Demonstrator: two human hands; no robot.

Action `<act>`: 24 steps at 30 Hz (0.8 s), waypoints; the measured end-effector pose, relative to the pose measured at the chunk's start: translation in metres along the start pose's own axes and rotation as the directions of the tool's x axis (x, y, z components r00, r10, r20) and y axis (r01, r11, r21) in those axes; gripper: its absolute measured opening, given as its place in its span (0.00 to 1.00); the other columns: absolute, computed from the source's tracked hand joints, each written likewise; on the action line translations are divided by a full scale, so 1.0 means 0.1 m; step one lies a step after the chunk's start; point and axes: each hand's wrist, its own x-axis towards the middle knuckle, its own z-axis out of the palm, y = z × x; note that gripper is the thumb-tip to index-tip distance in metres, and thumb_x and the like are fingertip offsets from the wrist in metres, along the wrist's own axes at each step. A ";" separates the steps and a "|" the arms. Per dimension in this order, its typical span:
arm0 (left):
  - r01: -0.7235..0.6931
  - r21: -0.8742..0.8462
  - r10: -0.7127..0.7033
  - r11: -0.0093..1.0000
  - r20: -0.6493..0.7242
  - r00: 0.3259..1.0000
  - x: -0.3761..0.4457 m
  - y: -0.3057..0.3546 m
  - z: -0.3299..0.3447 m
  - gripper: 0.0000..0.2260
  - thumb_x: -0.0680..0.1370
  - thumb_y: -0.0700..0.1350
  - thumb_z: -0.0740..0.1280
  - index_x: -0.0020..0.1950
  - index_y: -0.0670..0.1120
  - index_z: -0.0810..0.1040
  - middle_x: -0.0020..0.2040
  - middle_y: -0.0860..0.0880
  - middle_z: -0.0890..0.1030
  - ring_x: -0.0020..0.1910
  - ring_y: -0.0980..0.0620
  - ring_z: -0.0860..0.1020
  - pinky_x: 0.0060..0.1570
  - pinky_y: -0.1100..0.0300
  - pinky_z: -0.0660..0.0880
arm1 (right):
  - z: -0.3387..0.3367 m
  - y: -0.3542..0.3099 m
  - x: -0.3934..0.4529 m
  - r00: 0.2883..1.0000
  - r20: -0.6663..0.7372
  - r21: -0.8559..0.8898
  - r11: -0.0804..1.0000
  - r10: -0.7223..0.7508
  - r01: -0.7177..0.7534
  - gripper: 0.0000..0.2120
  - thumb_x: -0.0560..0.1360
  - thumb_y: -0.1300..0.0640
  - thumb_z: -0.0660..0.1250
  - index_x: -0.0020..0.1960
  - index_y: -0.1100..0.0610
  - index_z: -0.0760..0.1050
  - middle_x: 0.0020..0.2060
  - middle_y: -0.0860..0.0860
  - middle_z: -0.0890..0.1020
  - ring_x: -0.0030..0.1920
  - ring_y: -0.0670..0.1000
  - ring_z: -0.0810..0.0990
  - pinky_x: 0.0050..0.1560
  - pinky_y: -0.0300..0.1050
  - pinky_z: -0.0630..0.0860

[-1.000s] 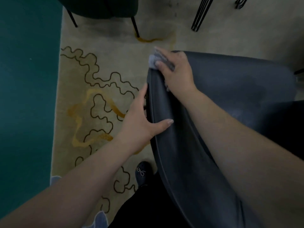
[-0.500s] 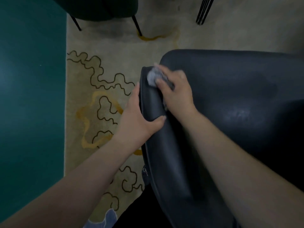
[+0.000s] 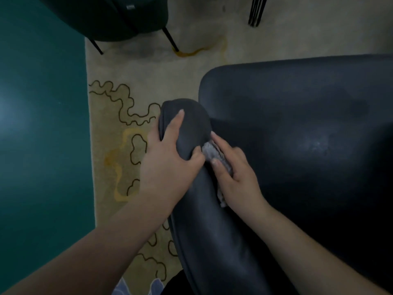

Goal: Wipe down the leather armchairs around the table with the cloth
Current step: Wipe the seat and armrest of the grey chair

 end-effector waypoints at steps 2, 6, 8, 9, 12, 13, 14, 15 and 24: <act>0.006 -0.004 -0.006 1.000 -0.002 1.000 0.01 -0.01 0.01 0.33 0.70 0.60 0.65 0.71 0.71 0.54 0.76 0.52 0.56 0.67 0.49 0.69 0.52 0.60 0.68 | 0.06 -0.03 0.37 0.999 -0.051 -0.011 1.000 -0.020 0.019 0.22 0.79 0.54 0.61 0.72 0.44 0.65 0.51 0.46 0.73 0.53 0.36 0.73 0.56 0.21 0.62; -0.011 -0.006 0.011 1.000 -0.021 1.000 0.01 -0.03 0.03 0.33 0.68 0.62 0.62 0.71 0.70 0.56 0.74 0.53 0.60 0.66 0.53 0.68 0.53 0.62 0.66 | 0.13 0.04 1.19 0.993 -0.103 -0.033 0.998 0.053 -0.057 0.20 0.81 0.51 0.58 0.72 0.45 0.64 0.59 0.52 0.73 0.55 0.42 0.69 0.57 0.29 0.62; -0.009 -0.015 0.009 1.000 -0.030 1.000 0.02 -0.05 0.05 0.33 0.68 0.61 0.63 0.71 0.70 0.56 0.72 0.53 0.61 0.65 0.54 0.68 0.53 0.65 0.64 | 0.14 0.08 1.29 0.990 -0.074 0.021 0.992 0.123 -0.122 0.20 0.81 0.50 0.57 0.72 0.46 0.64 0.62 0.55 0.73 0.55 0.43 0.72 0.54 0.30 0.65; -0.006 -0.014 0.005 1.000 -0.035 0.999 0.02 -0.06 0.05 0.33 0.68 0.61 0.63 0.72 0.70 0.57 0.72 0.53 0.62 0.65 0.55 0.68 0.52 0.67 0.62 | 0.13 0.09 1.22 0.988 -0.058 0.032 0.990 0.140 -0.139 0.20 0.81 0.50 0.57 0.72 0.46 0.65 0.63 0.55 0.74 0.55 0.43 0.73 0.53 0.28 0.66; -0.005 -0.003 0.005 1.000 -0.039 0.999 0.02 -0.06 0.05 0.33 0.67 0.61 0.63 0.72 0.70 0.57 0.73 0.53 0.61 0.65 0.54 0.68 0.50 0.71 0.60 | 0.05 0.10 0.70 0.989 -0.059 0.047 0.990 0.133 -0.130 0.19 0.80 0.49 0.58 0.71 0.45 0.66 0.58 0.56 0.77 0.49 0.39 0.74 0.55 0.27 0.69; -0.009 -0.001 0.009 1.000 -0.034 0.999 0.02 -0.06 0.05 0.33 0.67 0.61 0.63 0.72 0.69 0.57 0.73 0.52 0.61 0.65 0.54 0.68 0.52 0.69 0.62 | 0.04 0.08 0.48 0.991 -0.071 0.049 0.993 0.114 -0.111 0.19 0.80 0.48 0.58 0.71 0.43 0.66 0.56 0.53 0.77 0.49 0.38 0.75 0.56 0.25 0.67; -0.014 0.000 0.014 1.000 -0.030 0.999 0.02 -0.06 0.05 0.33 0.67 0.61 0.63 0.72 0.69 0.57 0.73 0.52 0.61 0.66 0.54 0.68 0.53 0.67 0.63 | 0.06 0.03 0.30 0.994 -0.078 0.056 0.995 0.083 -0.078 0.20 0.79 0.47 0.58 0.70 0.41 0.66 0.54 0.50 0.76 0.51 0.36 0.75 0.55 0.23 0.65; -0.018 0.002 0.019 1.000 -0.030 0.999 0.02 -0.06 0.05 0.33 0.67 0.60 0.63 0.72 0.68 0.57 0.73 0.52 0.61 0.66 0.54 0.67 0.54 0.66 0.63 | 0.09 -0.03 0.19 0.997 -0.073 0.067 0.997 0.041 -0.036 0.20 0.78 0.46 0.57 0.70 0.41 0.66 0.51 0.47 0.75 0.52 0.37 0.75 0.56 0.23 0.65; -0.045 0.002 0.045 0.999 -0.058 0.997 0.04 -0.11 0.06 0.31 0.70 0.58 0.62 0.73 0.66 0.59 0.71 0.52 0.64 0.63 0.60 0.65 0.48 0.82 0.57 | 0.11 0.04 1.10 0.988 -0.070 0.088 0.988 0.134 -0.128 0.18 0.81 0.54 0.56 0.71 0.50 0.68 0.64 0.52 0.75 0.58 0.37 0.73 0.54 0.19 0.61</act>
